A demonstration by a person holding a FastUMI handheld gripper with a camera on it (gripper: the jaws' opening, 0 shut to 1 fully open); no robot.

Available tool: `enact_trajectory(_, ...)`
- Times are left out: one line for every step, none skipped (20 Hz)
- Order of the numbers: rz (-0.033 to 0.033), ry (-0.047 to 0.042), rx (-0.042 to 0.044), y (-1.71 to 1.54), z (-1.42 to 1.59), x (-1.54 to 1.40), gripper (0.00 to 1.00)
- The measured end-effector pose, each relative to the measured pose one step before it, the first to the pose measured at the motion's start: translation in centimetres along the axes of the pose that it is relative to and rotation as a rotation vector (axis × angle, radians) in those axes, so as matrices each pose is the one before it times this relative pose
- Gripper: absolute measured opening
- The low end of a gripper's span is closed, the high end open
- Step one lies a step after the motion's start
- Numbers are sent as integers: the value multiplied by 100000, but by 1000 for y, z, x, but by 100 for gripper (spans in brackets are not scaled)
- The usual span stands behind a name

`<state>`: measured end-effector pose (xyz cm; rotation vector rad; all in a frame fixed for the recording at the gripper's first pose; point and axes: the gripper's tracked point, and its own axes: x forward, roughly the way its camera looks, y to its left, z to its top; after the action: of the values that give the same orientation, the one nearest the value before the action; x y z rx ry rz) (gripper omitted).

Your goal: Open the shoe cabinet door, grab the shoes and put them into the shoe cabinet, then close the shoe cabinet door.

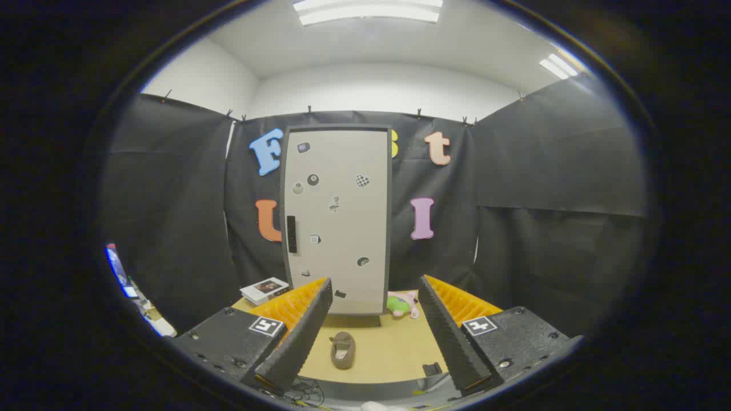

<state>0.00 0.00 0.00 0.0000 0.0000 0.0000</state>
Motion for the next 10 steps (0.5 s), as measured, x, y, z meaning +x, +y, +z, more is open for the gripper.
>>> enact_trajectory(-241,454,239,0,-210,-86,99)
enact_trajectory(-105,430,212,154,-162,65,99)
enact_trajectory(-86,10,633,141,-40,14,99)
enact_trajectory(31,622,335,136,-131,106,99)
enact_trajectory(-44,366,416,123,-169,107,99)
enact_trajectory(-117,395,-72,184,-183,112,99)
enact_trajectory(-209,282,-453,96,-78,33,99)
enact_trajectory(-278,200,-223,107,-63,161,99)
enact_trajectory(227,438,196,279,-239,137,99)
enact_trajectory(203,350,306,304,-176,216,99)
